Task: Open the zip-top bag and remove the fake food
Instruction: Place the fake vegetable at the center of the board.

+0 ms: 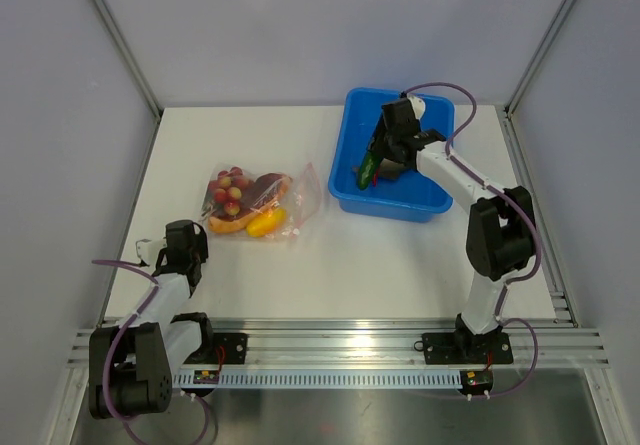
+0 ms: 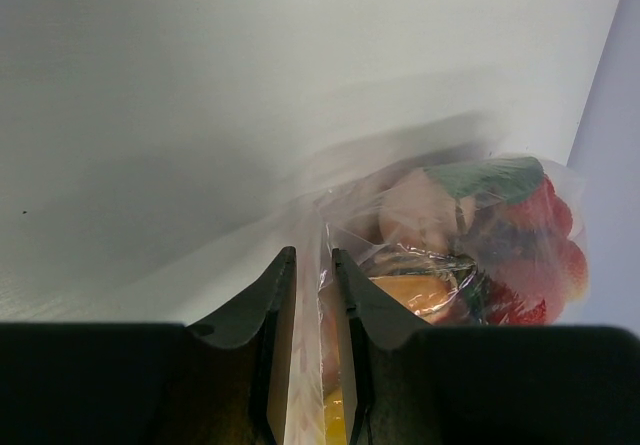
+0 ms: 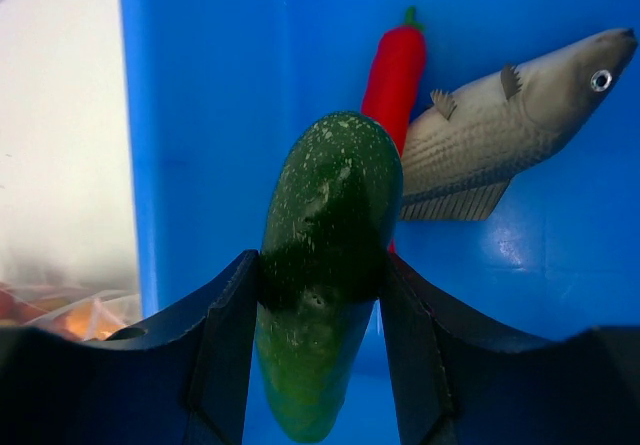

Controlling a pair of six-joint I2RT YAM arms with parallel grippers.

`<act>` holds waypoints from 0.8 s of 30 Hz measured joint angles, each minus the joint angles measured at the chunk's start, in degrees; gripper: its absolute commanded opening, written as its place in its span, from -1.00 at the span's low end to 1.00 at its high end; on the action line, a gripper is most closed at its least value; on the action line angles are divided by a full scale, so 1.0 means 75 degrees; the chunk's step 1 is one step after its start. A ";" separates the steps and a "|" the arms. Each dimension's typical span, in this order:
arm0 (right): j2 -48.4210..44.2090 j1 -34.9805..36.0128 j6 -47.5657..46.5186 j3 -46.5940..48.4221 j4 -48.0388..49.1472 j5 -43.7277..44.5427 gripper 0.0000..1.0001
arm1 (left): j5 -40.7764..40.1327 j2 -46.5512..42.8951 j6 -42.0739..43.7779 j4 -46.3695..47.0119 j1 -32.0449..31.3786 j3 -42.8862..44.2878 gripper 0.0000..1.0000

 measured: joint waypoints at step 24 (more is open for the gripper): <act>0.0195 -0.0009 -0.0221 -0.0603 0.0213 -0.0233 0.61 | 0.0003 -0.0032 -0.0047 -0.0006 -0.0041 0.0003 -0.54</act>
